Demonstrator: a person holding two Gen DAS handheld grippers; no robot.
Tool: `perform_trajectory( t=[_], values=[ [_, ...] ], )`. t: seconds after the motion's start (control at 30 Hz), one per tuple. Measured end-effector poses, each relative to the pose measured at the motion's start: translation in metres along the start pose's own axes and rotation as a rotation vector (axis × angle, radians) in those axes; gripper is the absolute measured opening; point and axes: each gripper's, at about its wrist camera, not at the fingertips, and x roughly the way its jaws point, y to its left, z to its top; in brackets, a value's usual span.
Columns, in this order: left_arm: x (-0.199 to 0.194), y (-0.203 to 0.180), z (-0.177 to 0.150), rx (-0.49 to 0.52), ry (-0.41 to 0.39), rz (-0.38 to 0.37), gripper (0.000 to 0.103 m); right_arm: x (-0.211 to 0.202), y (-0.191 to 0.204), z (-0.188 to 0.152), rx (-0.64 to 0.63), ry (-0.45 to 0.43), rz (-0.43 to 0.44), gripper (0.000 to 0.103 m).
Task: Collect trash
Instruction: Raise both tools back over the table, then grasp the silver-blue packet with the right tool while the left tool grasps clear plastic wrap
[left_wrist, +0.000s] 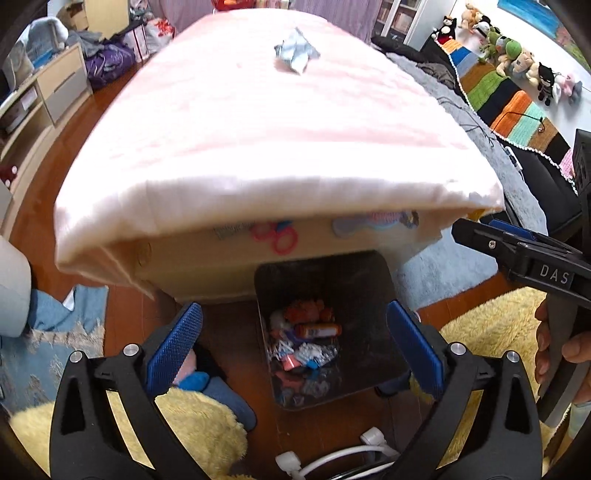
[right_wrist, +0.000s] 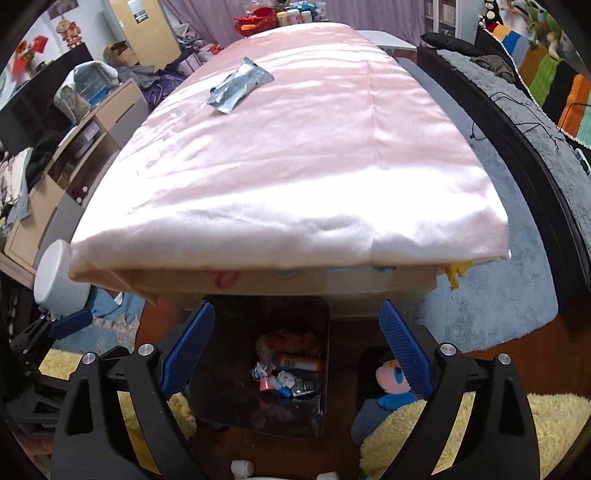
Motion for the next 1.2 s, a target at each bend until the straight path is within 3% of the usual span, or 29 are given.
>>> perform_trajectory(
  t=[0.13, 0.3, 0.5, 0.93, 1.2],
  values=[
    [-0.013, 0.004, 0.017, -0.012, -0.048, 0.008, 0.095, -0.013, 0.001, 0.02, 0.005, -0.055, 0.012, 0.092],
    [-0.024, 0.003, 0.041, 0.044, -0.119, 0.065, 0.095, -0.022, 0.005, 0.047, -0.012, -0.099, -0.005, 0.092],
    [-0.029, 0.021, 0.076, -0.003, -0.15, 0.077, 0.095, -0.021, 0.005, 0.075, -0.016, -0.115, -0.01, 0.092],
    [-0.012, 0.043, 0.143, 0.016, -0.156, 0.103, 0.095, 0.011, 0.026, 0.147, -0.07, -0.111, -0.009, 0.092],
    [0.018, 0.06, 0.198, -0.012, -0.158, 0.108, 0.094, 0.052, 0.029, 0.199, -0.001, -0.078, 0.039, 0.092]
  ],
)
